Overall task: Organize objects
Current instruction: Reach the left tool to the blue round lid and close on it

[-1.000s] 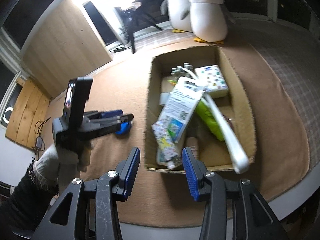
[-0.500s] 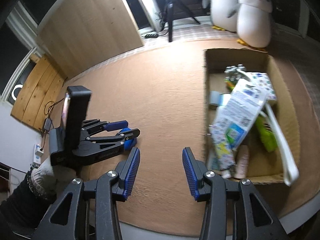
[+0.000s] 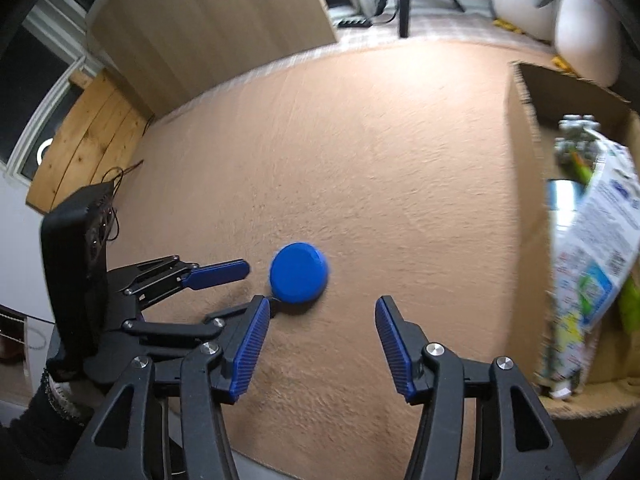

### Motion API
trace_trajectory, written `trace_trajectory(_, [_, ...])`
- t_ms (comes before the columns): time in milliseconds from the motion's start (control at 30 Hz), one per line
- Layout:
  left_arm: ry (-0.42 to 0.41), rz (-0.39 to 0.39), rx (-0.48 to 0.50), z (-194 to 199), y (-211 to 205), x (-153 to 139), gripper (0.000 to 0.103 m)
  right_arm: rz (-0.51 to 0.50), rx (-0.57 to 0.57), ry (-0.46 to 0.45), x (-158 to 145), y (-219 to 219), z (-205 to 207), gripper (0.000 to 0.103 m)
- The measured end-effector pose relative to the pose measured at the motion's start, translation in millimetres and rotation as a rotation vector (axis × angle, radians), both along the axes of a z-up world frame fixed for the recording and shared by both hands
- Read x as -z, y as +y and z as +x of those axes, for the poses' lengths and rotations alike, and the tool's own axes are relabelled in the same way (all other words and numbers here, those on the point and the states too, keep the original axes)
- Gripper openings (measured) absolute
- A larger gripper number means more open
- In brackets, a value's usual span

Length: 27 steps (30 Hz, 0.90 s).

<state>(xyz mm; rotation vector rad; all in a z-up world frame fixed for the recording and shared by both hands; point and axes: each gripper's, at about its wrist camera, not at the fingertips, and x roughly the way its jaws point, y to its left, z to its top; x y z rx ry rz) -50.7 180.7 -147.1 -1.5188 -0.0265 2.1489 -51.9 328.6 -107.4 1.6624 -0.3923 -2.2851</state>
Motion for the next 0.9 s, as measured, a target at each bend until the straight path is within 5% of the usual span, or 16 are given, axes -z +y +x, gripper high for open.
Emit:
trace_trajectory(333, [-0.016,0.016,0.014,-5.3,10.3,10.7,0.053,-0.031,-0.024,-0.113,37.5,-17.7,-30.8,0.051])
trace_trajectory(667, [-0.012,0.037,0.009,-7.1,10.9,11.5,0.052,-0.042,-0.029,-0.148,49.6,-22.8,-40.4,0.028])
trace_trajectory(900, [-0.003,0.028,0.008,-5.5,14.2,8.3,0.051,-0.044,-0.03,-0.148,50.0,-27.1,-43.2,0.025])
